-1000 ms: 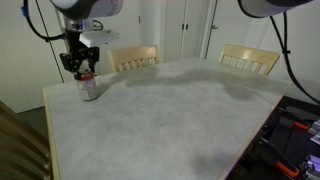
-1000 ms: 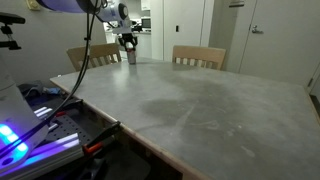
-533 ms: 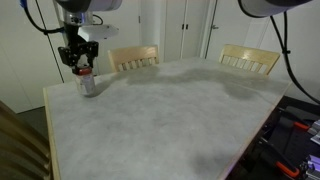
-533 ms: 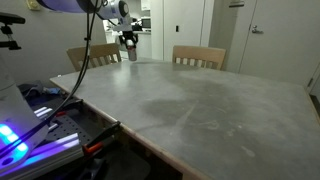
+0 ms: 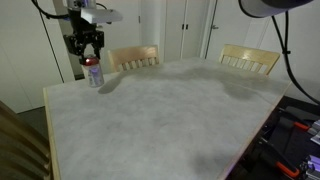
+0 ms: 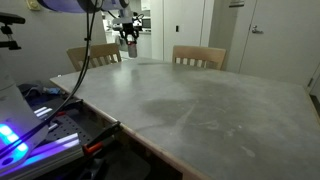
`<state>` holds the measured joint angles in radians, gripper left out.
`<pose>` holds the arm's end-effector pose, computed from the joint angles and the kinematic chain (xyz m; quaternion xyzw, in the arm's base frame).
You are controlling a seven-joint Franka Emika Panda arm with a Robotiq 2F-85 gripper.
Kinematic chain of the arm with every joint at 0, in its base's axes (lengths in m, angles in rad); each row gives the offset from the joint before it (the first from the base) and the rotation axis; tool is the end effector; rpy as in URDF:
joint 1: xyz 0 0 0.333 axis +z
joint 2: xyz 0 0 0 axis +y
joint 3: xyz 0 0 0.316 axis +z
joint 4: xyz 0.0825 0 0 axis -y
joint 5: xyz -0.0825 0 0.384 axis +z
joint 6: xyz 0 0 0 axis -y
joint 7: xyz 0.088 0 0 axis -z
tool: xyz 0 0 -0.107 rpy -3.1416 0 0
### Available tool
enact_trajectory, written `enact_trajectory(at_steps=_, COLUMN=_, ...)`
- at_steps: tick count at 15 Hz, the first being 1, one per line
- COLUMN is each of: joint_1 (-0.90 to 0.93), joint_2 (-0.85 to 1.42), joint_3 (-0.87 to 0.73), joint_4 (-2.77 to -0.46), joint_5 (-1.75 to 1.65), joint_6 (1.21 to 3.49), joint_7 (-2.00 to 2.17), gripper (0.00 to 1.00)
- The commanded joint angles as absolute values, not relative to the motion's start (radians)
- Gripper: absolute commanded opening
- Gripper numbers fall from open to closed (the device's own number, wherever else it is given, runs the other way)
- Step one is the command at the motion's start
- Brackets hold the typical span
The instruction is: Move the can from left to right
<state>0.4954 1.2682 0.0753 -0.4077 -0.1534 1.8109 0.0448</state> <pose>0.7162 0.3964 0.2968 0.9666 0.2440 0.0764 0.0192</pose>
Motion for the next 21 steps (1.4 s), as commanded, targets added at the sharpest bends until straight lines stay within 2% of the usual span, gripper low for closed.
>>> enact_trajectory(at_steps=1, joint_1=0.478, joint_2=1.252, joint_3=0.075, joint_4=-0.424, joint_5=-0.145, joint_6=1.775, joint_7=0.036, gripper=0.45)
enact_trajectory(at_steps=3, joint_1=0.467, joint_2=1.254, joint_3=0.074, joint_4=-0.419, joint_5=-0.143, joint_6=1.773, joint_7=0.043, gripper=0.45)
enact_trajectory(at_steps=4, joint_1=0.467, joint_2=1.306, joint_3=0.056, joint_4=-0.324, joint_5=-0.122, joint_6=1.733, joint_7=0.038, gripper=0.45)
enact_trajectory(at_steps=5, joint_1=0.453, joint_2=1.257, joint_3=0.072, joint_4=-0.413, joint_5=-0.139, joint_6=1.767, joint_7=0.052, gripper=0.45)
enact_trajectory(at_steps=18, joint_1=0.331, joint_2=1.251, joint_3=0.067, joint_4=-0.384, joint_5=-0.142, joint_6=1.73, joint_7=0.126, gripper=0.45)
enact_trajectory(at_steps=21, joint_1=0.305, joint_2=1.274, joint_3=0.042, joint_4=-0.319, joint_5=-0.111, joint_6=1.69, joint_7=0.122, gripper=0.45)
